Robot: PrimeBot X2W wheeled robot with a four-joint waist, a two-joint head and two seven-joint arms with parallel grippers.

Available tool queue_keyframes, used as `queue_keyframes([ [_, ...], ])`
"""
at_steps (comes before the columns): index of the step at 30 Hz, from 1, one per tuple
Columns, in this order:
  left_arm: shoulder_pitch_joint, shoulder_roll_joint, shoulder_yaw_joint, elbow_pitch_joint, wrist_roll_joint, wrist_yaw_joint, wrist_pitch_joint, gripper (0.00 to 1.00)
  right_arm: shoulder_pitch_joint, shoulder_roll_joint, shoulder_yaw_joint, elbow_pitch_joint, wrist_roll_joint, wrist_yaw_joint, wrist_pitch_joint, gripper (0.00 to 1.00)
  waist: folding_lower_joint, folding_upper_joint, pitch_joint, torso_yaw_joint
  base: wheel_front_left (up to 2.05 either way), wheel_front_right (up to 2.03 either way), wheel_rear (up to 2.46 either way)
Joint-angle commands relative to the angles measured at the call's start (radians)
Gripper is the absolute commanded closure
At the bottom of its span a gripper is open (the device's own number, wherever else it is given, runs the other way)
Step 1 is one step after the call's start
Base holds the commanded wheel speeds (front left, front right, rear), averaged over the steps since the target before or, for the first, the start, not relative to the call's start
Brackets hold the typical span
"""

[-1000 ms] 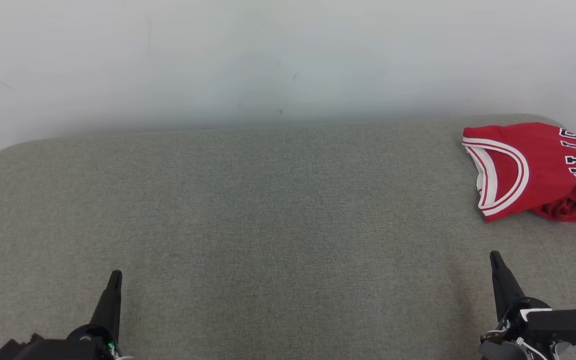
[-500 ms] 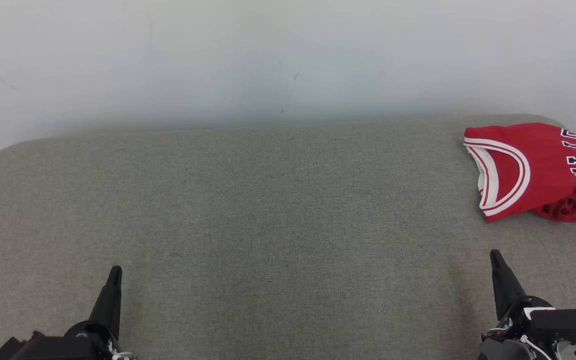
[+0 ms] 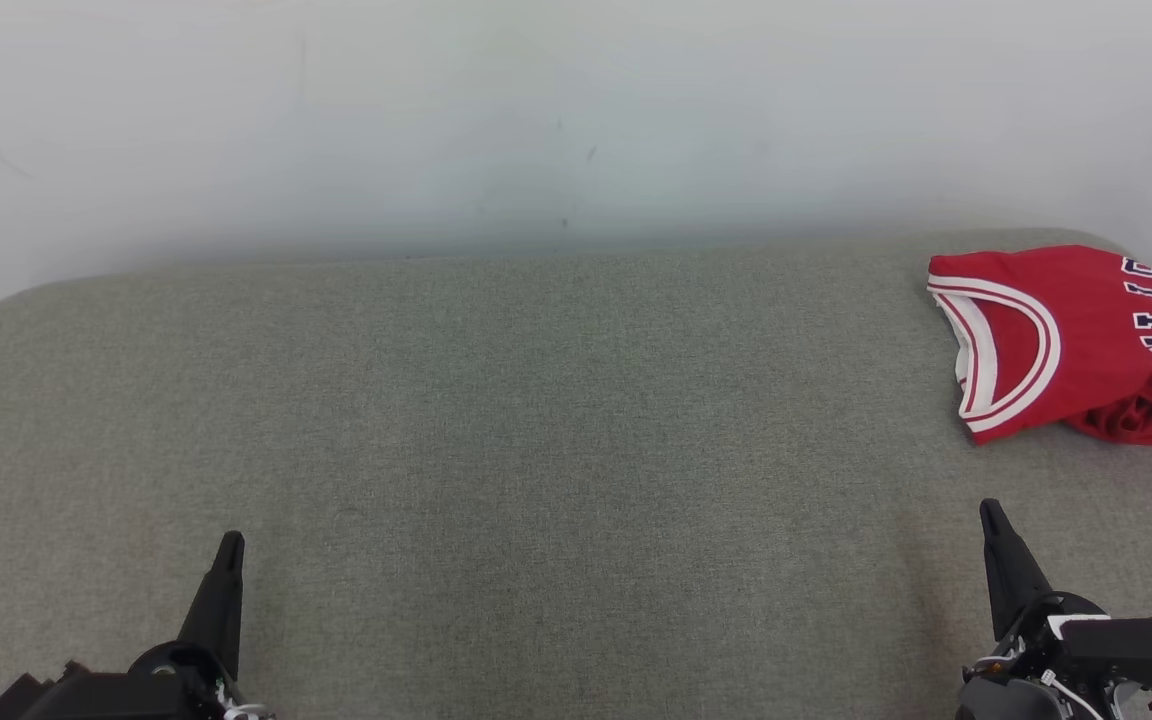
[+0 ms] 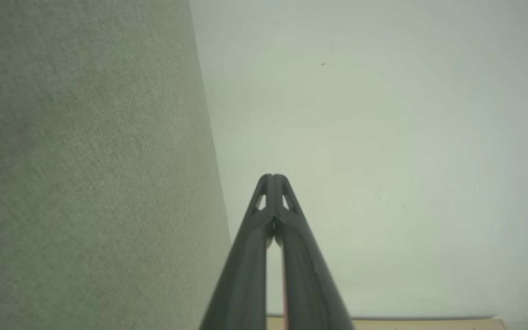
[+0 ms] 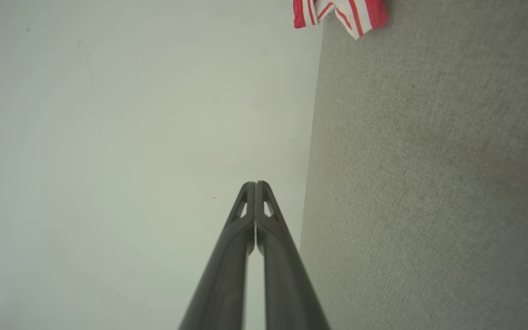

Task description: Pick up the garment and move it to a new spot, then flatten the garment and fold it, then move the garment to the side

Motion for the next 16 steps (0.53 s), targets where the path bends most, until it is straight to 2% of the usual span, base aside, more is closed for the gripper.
queue_keyframes([
  [1,-0.005,0.005,0.003,0.003,-0.004,-0.003,0.005,1.00,-0.008,0.004,-0.002,0.001,-0.001,-0.002,0.003,1.00,0.0001,0.0000,0.000,0.000,0.00,0.00,0.00],
  [16,-0.005,0.005,0.003,0.002,-0.004,-0.003,0.004,1.00,-0.009,0.005,-0.004,0.001,-0.003,-0.002,0.004,1.00,0.0001,0.0000,0.000,0.000,0.00,0.00,0.00],
])
